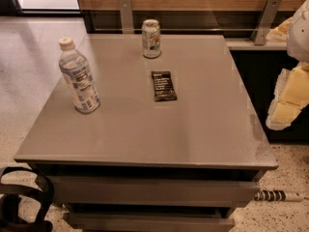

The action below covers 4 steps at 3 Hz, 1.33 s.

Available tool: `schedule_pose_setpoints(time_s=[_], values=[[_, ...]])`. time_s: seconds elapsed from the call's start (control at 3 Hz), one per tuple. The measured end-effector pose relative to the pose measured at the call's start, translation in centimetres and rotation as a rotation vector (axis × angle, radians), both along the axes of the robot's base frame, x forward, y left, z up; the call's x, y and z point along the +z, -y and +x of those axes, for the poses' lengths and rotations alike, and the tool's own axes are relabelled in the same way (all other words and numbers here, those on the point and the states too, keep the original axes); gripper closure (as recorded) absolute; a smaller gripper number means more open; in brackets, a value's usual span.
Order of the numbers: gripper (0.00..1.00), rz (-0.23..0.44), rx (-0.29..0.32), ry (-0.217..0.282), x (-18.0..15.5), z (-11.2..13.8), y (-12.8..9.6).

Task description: Knock blue plastic bottle over

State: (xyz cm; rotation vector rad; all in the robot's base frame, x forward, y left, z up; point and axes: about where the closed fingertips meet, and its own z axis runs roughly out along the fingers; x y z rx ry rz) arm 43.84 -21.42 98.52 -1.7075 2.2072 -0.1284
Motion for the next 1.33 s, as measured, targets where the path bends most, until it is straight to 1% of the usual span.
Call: schedule_pose_setpoints(time_s=[0.33, 0.67, 1.0, 1.33], values=[[0.00, 0.000, 0.000, 0.000, 0.0, 0.0, 0.0], [0.00, 0.018, 0.002, 0.016, 0.3, 0.1, -0.4], [0.00, 0.095, 0.006, 0.028, 0.4, 0.0, -2.3], [0.00, 0.255, 0.008, 0.035, -0.1, -0.2, -6.4]])
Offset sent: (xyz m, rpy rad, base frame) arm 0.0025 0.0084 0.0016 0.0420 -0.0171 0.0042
